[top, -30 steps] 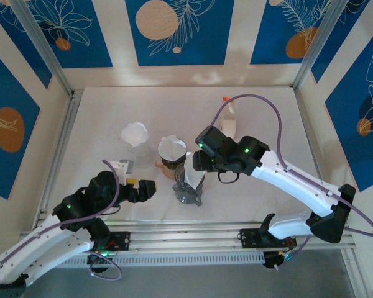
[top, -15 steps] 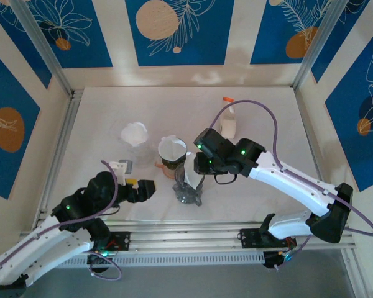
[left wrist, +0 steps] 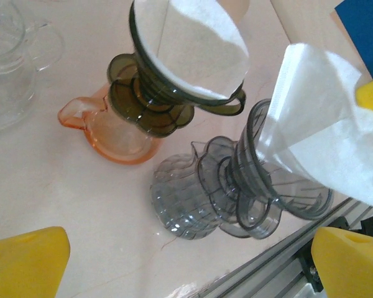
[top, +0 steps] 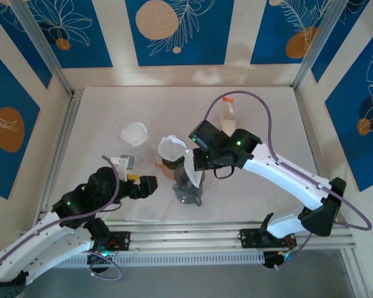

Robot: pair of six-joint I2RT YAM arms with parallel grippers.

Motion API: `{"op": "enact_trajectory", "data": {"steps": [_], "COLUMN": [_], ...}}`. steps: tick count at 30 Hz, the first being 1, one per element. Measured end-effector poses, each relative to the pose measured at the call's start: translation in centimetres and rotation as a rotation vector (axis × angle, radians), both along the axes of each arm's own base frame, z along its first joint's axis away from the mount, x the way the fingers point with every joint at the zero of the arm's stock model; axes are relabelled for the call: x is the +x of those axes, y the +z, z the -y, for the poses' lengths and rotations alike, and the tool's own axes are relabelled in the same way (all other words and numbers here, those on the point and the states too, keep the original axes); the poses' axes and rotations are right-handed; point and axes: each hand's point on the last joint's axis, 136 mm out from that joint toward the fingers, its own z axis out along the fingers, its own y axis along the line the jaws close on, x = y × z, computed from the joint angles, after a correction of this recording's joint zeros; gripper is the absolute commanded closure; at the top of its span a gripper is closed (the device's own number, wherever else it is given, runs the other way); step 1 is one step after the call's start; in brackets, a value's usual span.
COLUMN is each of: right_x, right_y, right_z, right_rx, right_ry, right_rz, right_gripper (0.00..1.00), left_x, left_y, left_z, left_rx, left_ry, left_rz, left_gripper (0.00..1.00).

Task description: Place the coffee filter in the dripper

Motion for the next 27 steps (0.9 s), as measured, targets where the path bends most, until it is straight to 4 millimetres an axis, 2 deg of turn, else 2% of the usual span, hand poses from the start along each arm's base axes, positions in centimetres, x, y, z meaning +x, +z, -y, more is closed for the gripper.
{"op": "enact_trajectory", "data": {"steps": [16,21,25,27], "right_x": [-0.8,-0.7,-0.6,-0.6], "right_y": [-3.7,-3.8,-3.7,-3.7], "right_z": [-1.3,-1.3,-1.0,-1.0], "right_rx": [-0.189,-0.239,-0.253,-0.253], "right_ry": [0.104,0.122,0.12,0.12], "right_rz": [0.008,0.036,0.046,0.046], "right_gripper": [1.0,1.0,1.0,1.0], "left_x": [1.5,1.9,2.4,2.6], "left_y": [0.4,0.8,0.2,-0.3], "left_z": [3.5,4.7,5.5,5.9], "left_rx": [-0.03,-0.052,-0.042,-0.032], "left_ry": [-0.063,-0.087,-0.102,-0.108], "left_rz": [-0.018,-0.015,-0.025,-0.037], "left_gripper": [0.0,0.0,0.12,0.13]}}
